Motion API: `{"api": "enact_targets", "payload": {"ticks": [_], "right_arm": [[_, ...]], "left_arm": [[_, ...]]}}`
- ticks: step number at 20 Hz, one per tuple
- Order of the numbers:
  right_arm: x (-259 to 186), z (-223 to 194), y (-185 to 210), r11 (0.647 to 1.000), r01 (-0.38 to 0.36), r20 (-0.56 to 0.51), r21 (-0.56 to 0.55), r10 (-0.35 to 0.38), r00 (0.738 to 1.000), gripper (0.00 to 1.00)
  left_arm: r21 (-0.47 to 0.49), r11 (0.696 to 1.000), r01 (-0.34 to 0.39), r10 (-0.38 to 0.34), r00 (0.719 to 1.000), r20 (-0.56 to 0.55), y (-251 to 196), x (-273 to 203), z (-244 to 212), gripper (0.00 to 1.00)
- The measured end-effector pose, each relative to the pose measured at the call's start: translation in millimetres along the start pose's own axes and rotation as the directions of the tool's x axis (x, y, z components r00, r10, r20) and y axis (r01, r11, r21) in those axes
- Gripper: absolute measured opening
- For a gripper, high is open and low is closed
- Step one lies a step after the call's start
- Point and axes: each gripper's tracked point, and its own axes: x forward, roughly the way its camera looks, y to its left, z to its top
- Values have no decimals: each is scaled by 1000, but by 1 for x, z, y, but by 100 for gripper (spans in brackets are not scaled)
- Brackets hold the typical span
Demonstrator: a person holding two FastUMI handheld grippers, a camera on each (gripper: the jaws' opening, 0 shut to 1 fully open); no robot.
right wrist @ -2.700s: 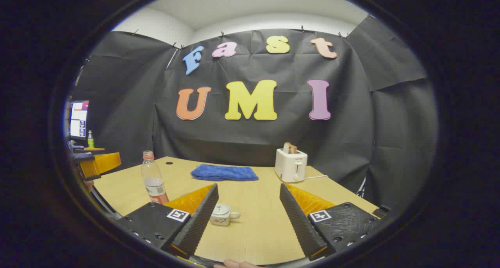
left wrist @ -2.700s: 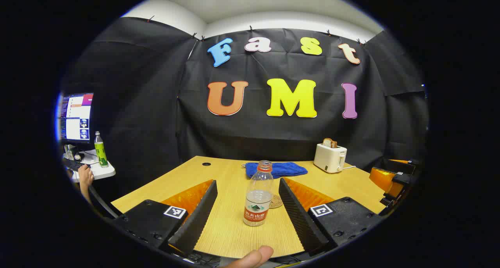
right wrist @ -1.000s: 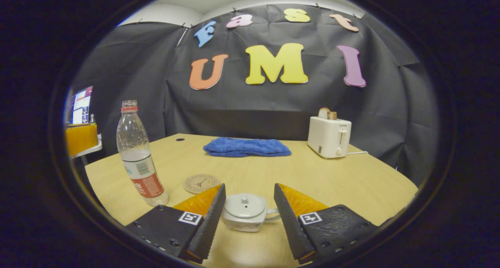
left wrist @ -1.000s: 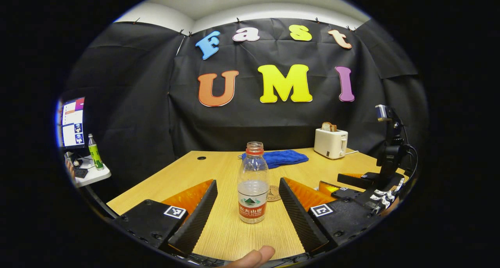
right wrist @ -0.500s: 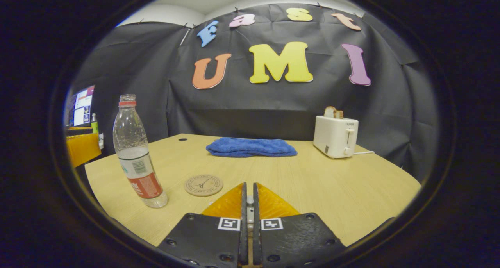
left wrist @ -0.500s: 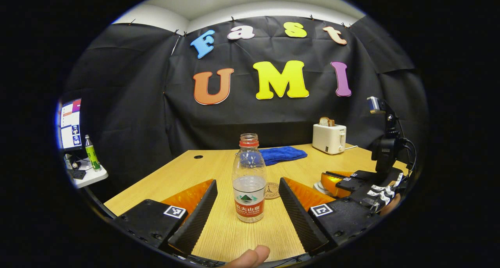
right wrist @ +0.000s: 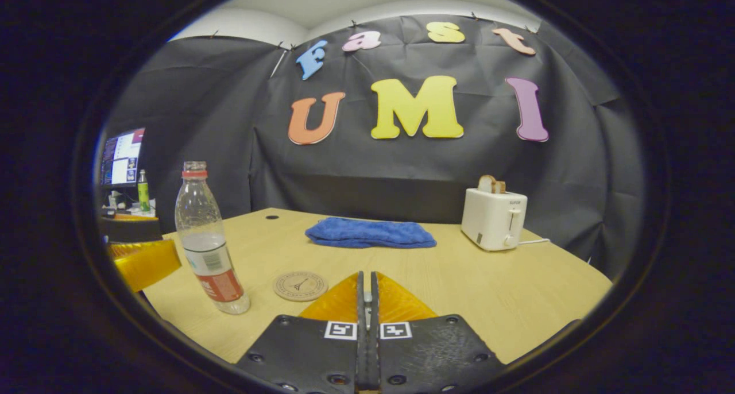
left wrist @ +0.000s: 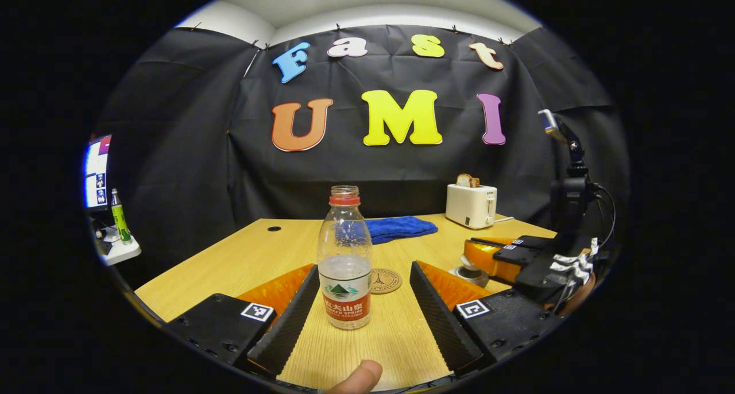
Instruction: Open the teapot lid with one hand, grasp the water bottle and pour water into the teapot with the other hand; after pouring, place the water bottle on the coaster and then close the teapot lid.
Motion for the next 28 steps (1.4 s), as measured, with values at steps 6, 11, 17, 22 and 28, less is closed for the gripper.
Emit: {"api": "enact_targets", "payload": {"ticks": [6, 11, 17, 22, 28], "right_arm": [[-29, 20, -19, 999, 25, 54, -27, -23, 998, 0], [-51, 24, -30, 996, 65, 90, -66, -59, 994, 0], [-57, 23, -48, 996, 88, 75, -33, -85, 994, 0], [-64, 28, -66, 994, 109, 66, -22, -107, 992, 0], [-70, 35, -89, 991, 137, 56, -7, -136, 989, 0]], "left_arm": [[-23, 1000, 21, -22, 1000, -15, 11, 38, -25, 100], [-25, 1000, 17, -16, 1000, 13, 22, 62, -30, 98], [45, 998, 33, -34, 999, 29, 18, 66, -29, 78], [139, 990, -4, 3, 1000, 3, 13, 58, -14, 77], [358, 934, -25, 49, 997, -59, 4, 62, -8, 77]]}}
